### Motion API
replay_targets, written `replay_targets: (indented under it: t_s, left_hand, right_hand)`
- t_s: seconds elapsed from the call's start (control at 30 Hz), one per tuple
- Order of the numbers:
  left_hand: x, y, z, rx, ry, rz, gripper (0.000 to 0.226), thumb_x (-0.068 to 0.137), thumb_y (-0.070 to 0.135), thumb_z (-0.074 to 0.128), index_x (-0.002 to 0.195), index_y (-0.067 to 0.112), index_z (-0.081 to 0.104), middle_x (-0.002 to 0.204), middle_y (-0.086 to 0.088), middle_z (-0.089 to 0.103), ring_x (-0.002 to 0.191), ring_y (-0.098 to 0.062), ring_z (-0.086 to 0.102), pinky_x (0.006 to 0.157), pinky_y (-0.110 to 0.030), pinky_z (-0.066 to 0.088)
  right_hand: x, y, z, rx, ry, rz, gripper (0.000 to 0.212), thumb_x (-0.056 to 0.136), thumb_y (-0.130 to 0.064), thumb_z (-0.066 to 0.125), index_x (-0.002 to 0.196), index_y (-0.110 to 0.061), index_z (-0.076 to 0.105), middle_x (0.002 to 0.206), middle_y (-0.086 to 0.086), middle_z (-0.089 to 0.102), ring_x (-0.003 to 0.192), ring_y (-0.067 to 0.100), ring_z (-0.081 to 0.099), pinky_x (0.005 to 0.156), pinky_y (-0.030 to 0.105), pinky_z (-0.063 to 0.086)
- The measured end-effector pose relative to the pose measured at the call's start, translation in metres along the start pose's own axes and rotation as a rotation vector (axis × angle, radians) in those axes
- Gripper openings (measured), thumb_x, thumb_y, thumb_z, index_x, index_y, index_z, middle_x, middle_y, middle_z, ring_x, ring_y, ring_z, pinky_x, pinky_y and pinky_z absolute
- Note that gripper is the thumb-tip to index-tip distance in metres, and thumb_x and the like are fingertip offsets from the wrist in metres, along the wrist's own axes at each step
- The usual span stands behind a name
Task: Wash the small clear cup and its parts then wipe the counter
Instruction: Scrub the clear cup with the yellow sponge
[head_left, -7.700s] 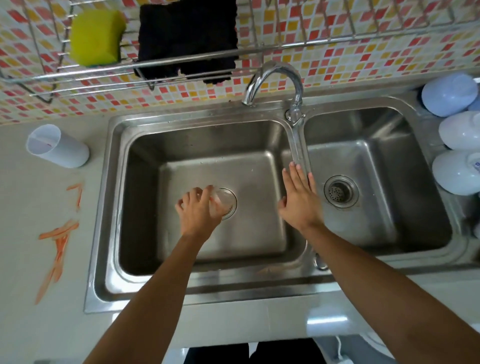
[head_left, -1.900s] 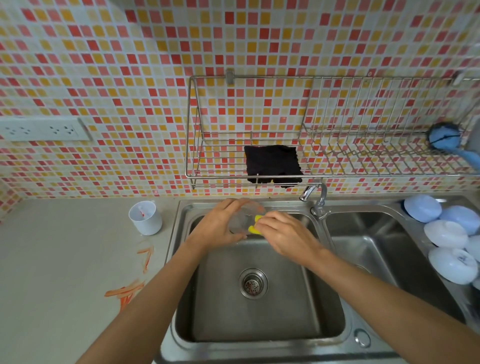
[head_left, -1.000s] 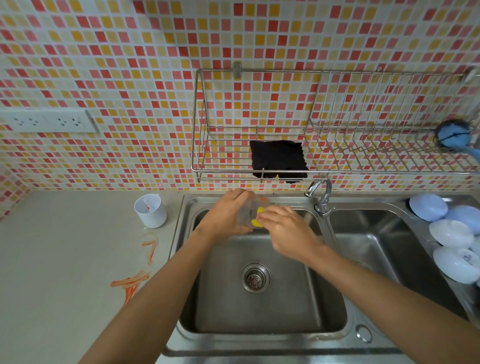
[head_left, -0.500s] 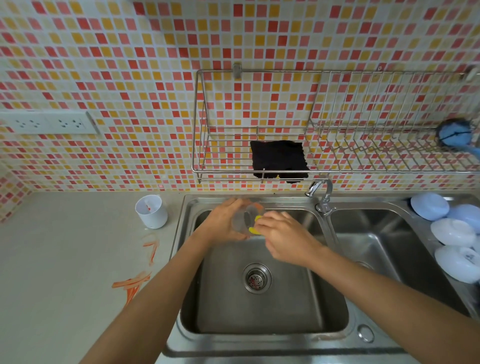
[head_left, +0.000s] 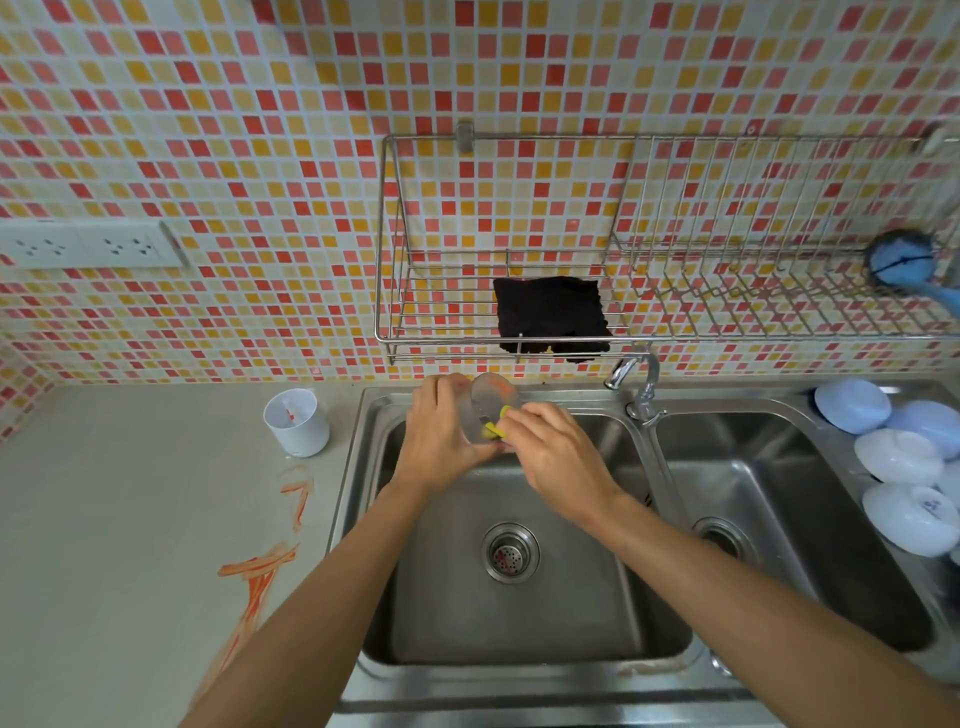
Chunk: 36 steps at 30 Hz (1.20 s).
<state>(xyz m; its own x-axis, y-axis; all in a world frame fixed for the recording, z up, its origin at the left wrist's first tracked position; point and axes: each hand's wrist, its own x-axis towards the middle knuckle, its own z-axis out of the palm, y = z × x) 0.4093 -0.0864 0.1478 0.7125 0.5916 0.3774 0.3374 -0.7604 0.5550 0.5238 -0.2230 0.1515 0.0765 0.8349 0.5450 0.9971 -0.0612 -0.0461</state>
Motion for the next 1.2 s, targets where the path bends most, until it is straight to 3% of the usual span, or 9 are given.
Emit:
replay_targets:
  t_s: [0.2, 0.4, 0.57, 0.73, 0.83, 0.93, 1.07, 1.2]
  left_hand:
    - [0.009, -0.013, -0.009, 0.079, -0.129, 0.181, 0.077, 0.064, 0.045, 0.08, 0.126, 0.014, 0.049, 0.122, 0.0, 0.052, 0.11, -0.016, 0.049, 0.094, -0.032, 0.045]
    - [0.009, -0.008, -0.009, 0.114, -0.317, 0.249, 0.075, 0.066, 0.041, 0.082, 0.129, 0.017, 0.05, 0.126, 0.002, 0.056, 0.113, -0.015, 0.052, 0.088, -0.017, 0.037]
    - [0.023, 0.002, -0.015, 0.057, -0.357, 0.23, 0.084, 0.066, 0.04, 0.084, 0.136, 0.017, 0.044, 0.132, 0.001, 0.053, 0.117, -0.014, 0.051, 0.094, -0.017, 0.035]
    - [0.021, 0.003, -0.012, 0.082, -0.393, 0.26, 0.078, 0.066, 0.037, 0.083, 0.133, 0.02, 0.047, 0.13, 0.002, 0.054, 0.115, -0.014, 0.052, 0.094, -0.022, 0.041]
    - [0.018, 0.008, -0.009, 0.068, -0.387, 0.259, 0.079, 0.068, 0.038, 0.082, 0.135, 0.022, 0.044, 0.132, 0.003, 0.053, 0.12, -0.015, 0.049, 0.097, -0.022, 0.038]
    - [0.026, 0.013, -0.011, 0.049, -0.349, 0.293, 0.082, 0.065, 0.038, 0.084, 0.135, 0.02, 0.045, 0.132, 0.002, 0.052, 0.119, -0.014, 0.049, 0.101, -0.023, 0.037]
    - [0.027, 0.004, -0.015, 0.058, -0.378, 0.307, 0.083, 0.063, 0.041, 0.084, 0.133, 0.018, 0.046, 0.131, 0.002, 0.052, 0.117, -0.014, 0.05, 0.1, -0.029, 0.044]
    - [0.019, 0.0, -0.012, 0.042, -0.36, 0.301, 0.08, 0.068, 0.04, 0.083, 0.136, 0.019, 0.046, 0.132, 0.003, 0.053, 0.117, -0.011, 0.05, 0.098, -0.018, 0.039]
  right_hand:
    - [-0.008, 0.002, -0.002, 0.061, -0.142, -0.078, 0.034, 0.085, -0.005, 0.05, 0.115, -0.009, 0.067, 0.114, 0.002, 0.068, 0.107, 0.023, 0.058, 0.089, 0.036, 0.049]
    - [-0.002, 0.029, -0.015, -0.192, -0.299, -0.332, 0.043, 0.083, -0.01, 0.035, 0.102, -0.012, 0.073, 0.104, 0.0, 0.072, 0.103, 0.021, 0.065, 0.08, 0.034, 0.053]
    - [0.01, 0.04, -0.026, -0.231, -0.172, -0.323, 0.037, 0.083, -0.002, 0.045, 0.108, -0.008, 0.072, 0.112, 0.004, 0.071, 0.109, 0.023, 0.064, 0.088, 0.036, 0.053]
    - [-0.019, 0.024, -0.006, -0.014, -0.212, -0.209, 0.045, 0.065, 0.001, 0.056, 0.104, -0.013, 0.074, 0.107, -0.001, 0.073, 0.105, 0.021, 0.064, 0.086, 0.033, 0.05]
    - [-0.006, 0.033, -0.017, -0.161, -0.197, -0.289, 0.035, 0.075, -0.003, 0.052, 0.099, -0.01, 0.075, 0.103, 0.001, 0.073, 0.103, 0.021, 0.065, 0.081, 0.033, 0.053]
    - [0.004, 0.035, -0.022, -0.236, -0.135, -0.238, 0.031, 0.082, -0.004, 0.048, 0.099, -0.007, 0.074, 0.104, 0.005, 0.072, 0.104, 0.023, 0.064, 0.082, 0.037, 0.054]
    - [-0.012, 0.024, -0.016, -0.025, -0.188, -0.151, 0.036, 0.071, -0.006, 0.065, 0.106, -0.013, 0.071, 0.109, 0.001, 0.07, 0.106, 0.023, 0.06, 0.086, 0.038, 0.053]
    - [-0.016, 0.025, -0.009, -0.015, -0.198, -0.142, 0.026, 0.076, -0.009, 0.074, 0.101, -0.013, 0.069, 0.105, 0.001, 0.07, 0.099, 0.022, 0.059, 0.082, 0.036, 0.053]
